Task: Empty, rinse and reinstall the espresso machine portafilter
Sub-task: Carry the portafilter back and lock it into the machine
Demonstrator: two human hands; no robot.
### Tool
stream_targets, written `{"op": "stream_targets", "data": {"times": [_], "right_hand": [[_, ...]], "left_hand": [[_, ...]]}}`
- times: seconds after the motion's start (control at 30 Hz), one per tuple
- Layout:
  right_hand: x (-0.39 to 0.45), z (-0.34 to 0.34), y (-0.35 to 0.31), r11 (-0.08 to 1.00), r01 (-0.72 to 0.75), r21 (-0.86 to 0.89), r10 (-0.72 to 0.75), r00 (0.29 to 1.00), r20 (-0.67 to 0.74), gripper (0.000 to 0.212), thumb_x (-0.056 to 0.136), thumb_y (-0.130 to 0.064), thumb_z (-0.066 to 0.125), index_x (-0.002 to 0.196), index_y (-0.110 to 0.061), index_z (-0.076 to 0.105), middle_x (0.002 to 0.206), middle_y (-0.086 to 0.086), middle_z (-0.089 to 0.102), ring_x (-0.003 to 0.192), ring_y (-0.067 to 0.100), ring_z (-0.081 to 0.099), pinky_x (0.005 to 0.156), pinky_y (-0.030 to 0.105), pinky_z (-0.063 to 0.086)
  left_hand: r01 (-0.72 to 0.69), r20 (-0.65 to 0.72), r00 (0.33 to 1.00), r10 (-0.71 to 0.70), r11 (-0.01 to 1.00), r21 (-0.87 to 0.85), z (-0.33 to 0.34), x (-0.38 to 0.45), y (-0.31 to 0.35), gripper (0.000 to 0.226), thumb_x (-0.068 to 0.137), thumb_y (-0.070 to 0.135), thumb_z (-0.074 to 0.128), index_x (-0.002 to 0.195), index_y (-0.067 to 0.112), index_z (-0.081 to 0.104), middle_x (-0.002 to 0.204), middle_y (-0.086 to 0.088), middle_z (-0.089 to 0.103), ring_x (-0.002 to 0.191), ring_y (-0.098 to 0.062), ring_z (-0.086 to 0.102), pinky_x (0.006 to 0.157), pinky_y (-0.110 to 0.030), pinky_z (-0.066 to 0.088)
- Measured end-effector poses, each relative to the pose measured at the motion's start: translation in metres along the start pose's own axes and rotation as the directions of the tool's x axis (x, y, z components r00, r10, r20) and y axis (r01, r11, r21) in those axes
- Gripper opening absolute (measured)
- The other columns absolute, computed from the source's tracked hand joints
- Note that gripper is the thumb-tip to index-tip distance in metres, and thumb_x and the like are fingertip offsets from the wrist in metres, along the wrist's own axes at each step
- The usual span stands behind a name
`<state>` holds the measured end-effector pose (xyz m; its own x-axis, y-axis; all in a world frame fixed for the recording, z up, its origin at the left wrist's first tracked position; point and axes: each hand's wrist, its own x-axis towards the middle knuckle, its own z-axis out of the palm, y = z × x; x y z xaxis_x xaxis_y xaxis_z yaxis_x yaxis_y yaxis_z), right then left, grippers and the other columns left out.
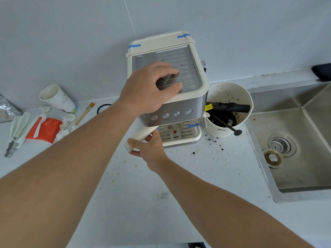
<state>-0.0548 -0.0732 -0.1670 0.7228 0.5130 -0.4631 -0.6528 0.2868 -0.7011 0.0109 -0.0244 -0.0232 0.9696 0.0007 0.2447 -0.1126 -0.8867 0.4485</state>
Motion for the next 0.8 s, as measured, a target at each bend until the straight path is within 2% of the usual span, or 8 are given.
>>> {"op": "stream_targets", "data": {"times": [0.17, 0.33, 0.43, 0.53, 0.67, 0.73, 0.8], "right_hand": [[0.001, 0.005, 0.000, 1.000, 0.028, -0.014, -0.029, 0.999, -0.039, 0.056, 0.078, 0.002, 0.079, 0.119, -0.016, 0.046, 0.110, 0.004, 0.058, 0.088, 0.014, 0.064, 0.076, 0.046, 0.062], [-0.007, -0.004, 0.001, 1.000, 0.013, 0.013, -0.014, 1.000, 0.027, 0.060, 0.076, 0.006, 0.077, 0.125, -0.013, 0.048, 0.122, 0.015, 0.056, 0.096, 0.023, 0.064, 0.081, 0.050, 0.060], [-0.014, -0.019, 0.002, 0.999, -0.009, 0.041, 0.006, 0.997, 0.079, 0.059, 0.074, 0.013, 0.073, 0.118, -0.019, 0.051, 0.114, 0.015, 0.054, 0.102, 0.034, 0.063, 0.085, 0.053, 0.058], [-0.024, -0.029, -0.001, 0.994, -0.043, 0.104, 0.029, 0.990, 0.136, 0.056, 0.078, 0.020, 0.062, 0.113, -0.022, 0.050, 0.100, 0.015, 0.051, 0.083, 0.032, 0.068, 0.080, 0.050, 0.059], [-0.035, -0.038, -0.008, 0.997, -0.047, 0.057, 0.042, 0.995, 0.086, 0.051, 0.081, 0.019, 0.052, 0.120, -0.014, 0.044, 0.082, 0.014, 0.053, 0.060, 0.023, 0.059, 0.065, 0.042, 0.059], [-0.037, -0.040, -0.014, 0.996, -0.061, -0.059, 0.062, 0.998, 0.031, 0.046, 0.084, 0.011, 0.060, 0.121, -0.012, 0.044, 0.079, 0.012, 0.054, 0.056, 0.022, 0.057, 0.061, 0.040, 0.058], [-0.037, -0.042, -0.021, 0.975, -0.095, -0.202, 0.091, 0.995, -0.030, 0.050, 0.081, 0.000, 0.073, 0.120, -0.014, 0.045, 0.083, 0.011, 0.056, 0.056, 0.022, 0.058, 0.061, 0.040, 0.060]], "left_hand": [[0.004, -0.002, 1.000, -0.004, 1.000, -0.005, 0.000, 0.000, 0.000, 0.044, 0.081, 0.056, 0.058, 0.120, 0.037, 0.064, 0.132, 0.016, 0.057, 0.120, -0.004, 0.052, 0.101, -0.033, 0.043], [0.000, -0.006, 1.000, 0.000, 1.000, -0.004, 0.000, 0.000, -0.001, 0.045, 0.081, 0.057, 0.057, 0.120, 0.036, 0.064, 0.131, 0.016, 0.057, 0.119, -0.005, 0.052, 0.100, -0.034, 0.043], [0.005, -0.003, 1.000, -0.005, 1.000, -0.003, 0.001, 0.001, -0.001, 0.046, 0.080, 0.059, 0.056, 0.120, 0.037, 0.064, 0.132, 0.016, 0.057, 0.120, -0.005, 0.052, 0.101, -0.036, 0.043], [0.004, -0.006, 1.000, -0.004, 1.000, -0.001, 0.000, 0.000, -0.001, 0.045, 0.081, 0.057, 0.057, 0.120, 0.036, 0.064, 0.132, 0.016, 0.057, 0.121, -0.005, 0.052, 0.101, -0.034, 0.043], [-0.004, 0.008, 1.000, 0.004, 1.000, 0.015, 0.000, -0.002, 0.000, 0.045, 0.083, 0.054, 0.057, 0.123, 0.035, 0.064, 0.137, 0.014, 0.055, 0.126, -0.007, 0.049, 0.103, -0.034, 0.042], [-0.001, 0.013, 1.000, 0.001, 1.000, 0.021, 0.000, -0.002, 0.000, 0.047, 0.082, 0.056, 0.056, 0.124, 0.037, 0.063, 0.142, 0.013, 0.052, 0.130, -0.008, 0.047, 0.106, -0.035, 0.040], [0.001, 0.016, 1.000, -0.001, 1.000, 0.011, -0.001, -0.002, -0.001, 0.047, 0.082, 0.056, 0.055, 0.125, 0.037, 0.063, 0.142, 0.012, 0.052, 0.131, -0.008, 0.046, 0.107, -0.037, 0.039]]}}
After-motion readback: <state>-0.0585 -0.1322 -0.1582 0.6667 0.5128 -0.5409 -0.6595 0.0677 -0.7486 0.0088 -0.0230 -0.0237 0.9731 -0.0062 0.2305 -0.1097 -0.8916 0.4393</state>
